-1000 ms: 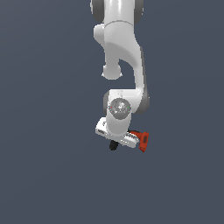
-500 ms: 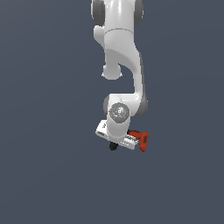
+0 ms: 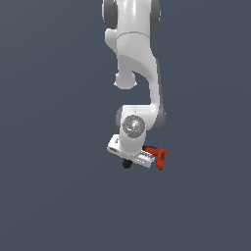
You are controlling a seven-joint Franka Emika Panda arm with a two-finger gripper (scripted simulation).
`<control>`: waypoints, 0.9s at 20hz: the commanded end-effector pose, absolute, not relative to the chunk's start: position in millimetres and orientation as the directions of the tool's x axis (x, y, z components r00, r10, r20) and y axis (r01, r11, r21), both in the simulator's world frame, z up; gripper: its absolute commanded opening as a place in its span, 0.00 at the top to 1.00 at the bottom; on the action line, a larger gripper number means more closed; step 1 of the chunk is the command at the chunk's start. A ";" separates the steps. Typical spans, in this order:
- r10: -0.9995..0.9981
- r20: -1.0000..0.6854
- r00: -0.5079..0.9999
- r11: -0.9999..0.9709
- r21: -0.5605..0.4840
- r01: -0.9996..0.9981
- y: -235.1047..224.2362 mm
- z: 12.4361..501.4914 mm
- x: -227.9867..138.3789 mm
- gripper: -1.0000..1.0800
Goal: Pick up the object and move it to a goal position.
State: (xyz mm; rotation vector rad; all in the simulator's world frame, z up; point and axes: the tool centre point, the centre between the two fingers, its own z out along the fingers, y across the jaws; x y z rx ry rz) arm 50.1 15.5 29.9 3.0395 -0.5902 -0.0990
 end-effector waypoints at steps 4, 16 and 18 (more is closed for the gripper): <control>-0.375 -0.054 0.926 -0.927 0.055 -0.372 9.6 38.9 48.8 1.00; -0.375 -0.054 0.925 -0.926 0.054 -0.373 -45.6 118.5 35.1 1.00; -0.375 -0.054 0.925 -0.926 0.054 -0.373 -59.7 139.1 31.7 1.00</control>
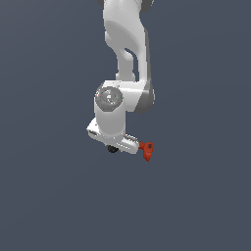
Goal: Pick up the object and move it to a goal position.
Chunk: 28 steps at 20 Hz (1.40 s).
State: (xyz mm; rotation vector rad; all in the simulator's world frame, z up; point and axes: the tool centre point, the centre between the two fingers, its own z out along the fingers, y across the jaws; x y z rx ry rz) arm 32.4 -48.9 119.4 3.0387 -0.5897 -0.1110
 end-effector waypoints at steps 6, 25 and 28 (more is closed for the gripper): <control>-0.376 -0.055 0.925 -0.926 0.053 -0.373 -102.1 200.8 21.8 1.00; -0.375 -0.054 0.925 -0.926 0.054 -0.373 -228.0 384.3 -2.2 1.00; -0.375 -0.054 0.925 -0.926 0.054 -0.373 -243.2 405.6 -4.1 1.00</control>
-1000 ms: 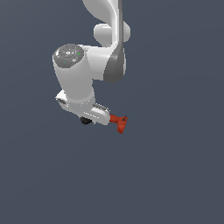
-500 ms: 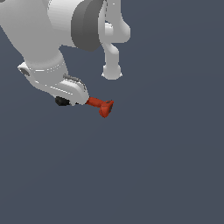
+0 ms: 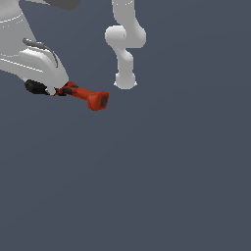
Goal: Pick up the object and move it to a goal position.
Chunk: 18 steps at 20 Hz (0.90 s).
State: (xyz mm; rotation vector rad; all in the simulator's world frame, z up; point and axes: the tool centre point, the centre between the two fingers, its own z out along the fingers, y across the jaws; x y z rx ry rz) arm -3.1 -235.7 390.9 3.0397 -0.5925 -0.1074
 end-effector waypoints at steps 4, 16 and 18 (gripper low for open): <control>-0.375 -0.054 0.926 -0.927 0.055 -0.372 -257.8 426.9 -5.4 1.00; -0.375 -0.054 0.926 -0.927 0.056 -0.372 -277.5 454.7 -6.0 1.00; -0.375 -0.054 0.926 -0.927 0.056 -0.372 -278.2 455.7 -5.8 1.00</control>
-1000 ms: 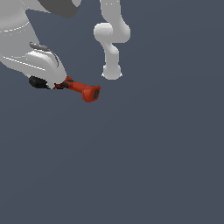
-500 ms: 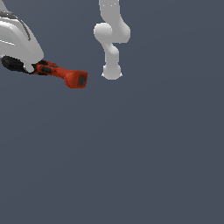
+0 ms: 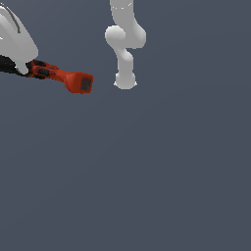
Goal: Pick up the object and move it to a goal position.
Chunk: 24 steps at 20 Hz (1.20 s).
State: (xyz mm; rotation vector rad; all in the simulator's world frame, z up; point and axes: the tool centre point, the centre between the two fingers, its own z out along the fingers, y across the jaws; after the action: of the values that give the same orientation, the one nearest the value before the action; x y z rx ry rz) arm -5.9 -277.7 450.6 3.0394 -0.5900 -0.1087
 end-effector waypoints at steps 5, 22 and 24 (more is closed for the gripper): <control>-0.375 -0.061 0.925 -0.926 0.056 -0.372 -278.6 451.8 -5.8 1.00; -0.375 -0.061 0.925 -0.926 0.056 -0.372 -273.4 490.7 -9.9 1.00; -0.375 -0.061 0.925 -0.926 0.056 -0.372 -273.3 491.8 -10.0 1.00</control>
State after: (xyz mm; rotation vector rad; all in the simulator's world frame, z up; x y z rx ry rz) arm -9.5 -273.6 486.7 3.0399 -0.5906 -0.1186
